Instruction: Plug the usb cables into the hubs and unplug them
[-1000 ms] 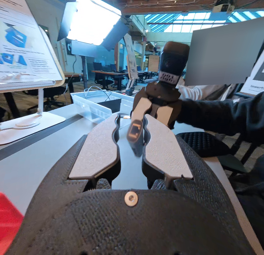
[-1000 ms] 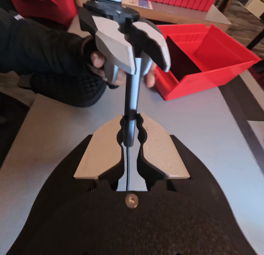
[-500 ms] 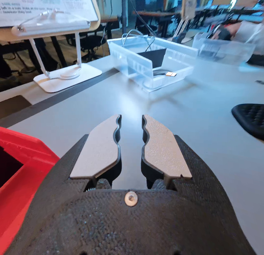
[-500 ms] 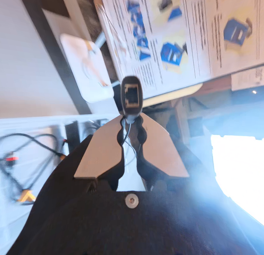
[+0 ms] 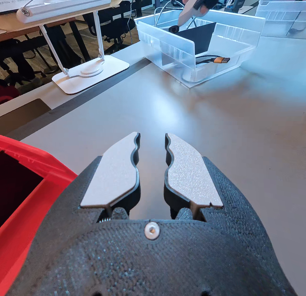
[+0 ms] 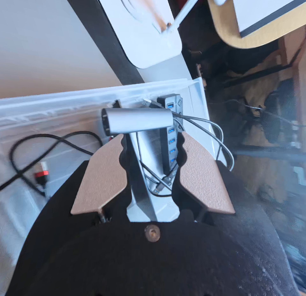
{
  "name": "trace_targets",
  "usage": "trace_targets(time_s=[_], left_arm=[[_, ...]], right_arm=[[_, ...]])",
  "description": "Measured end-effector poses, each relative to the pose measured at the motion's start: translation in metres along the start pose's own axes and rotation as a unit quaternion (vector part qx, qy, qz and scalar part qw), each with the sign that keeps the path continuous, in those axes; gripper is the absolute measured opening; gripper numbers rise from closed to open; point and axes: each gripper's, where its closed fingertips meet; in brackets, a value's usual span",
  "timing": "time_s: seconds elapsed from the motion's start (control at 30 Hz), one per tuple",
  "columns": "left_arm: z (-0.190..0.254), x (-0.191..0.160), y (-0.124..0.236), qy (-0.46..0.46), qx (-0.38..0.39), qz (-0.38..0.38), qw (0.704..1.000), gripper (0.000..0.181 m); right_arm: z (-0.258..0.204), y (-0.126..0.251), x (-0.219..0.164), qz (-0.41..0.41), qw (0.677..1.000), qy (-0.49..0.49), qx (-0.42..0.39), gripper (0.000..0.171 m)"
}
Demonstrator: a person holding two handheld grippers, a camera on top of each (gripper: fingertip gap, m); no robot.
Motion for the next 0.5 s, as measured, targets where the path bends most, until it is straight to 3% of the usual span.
trace_targets(time_s=[0.27, 0.5], left_arm=[[0.001, 0.001, 0.001, -0.008, 0.007, -0.002, 1.0, 0.029], [-0.011, 0.004, 0.019, -0.043, 0.03, -0.026, 0.998, 0.033]], right_arm=[[-0.059, 0.081, 0.032, 0.122, 0.988, -0.056, 0.077, 0.06], [-0.142, 0.102, -0.024, 0.065, 0.993, 0.019, 0.098, 0.057]])
Point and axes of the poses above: each gripper's, where its closed fingertips meet, y back along the fingers, x out of its top, z = x × y across the jaws, and after that the axes turned 5 degrees about -y, right-handed
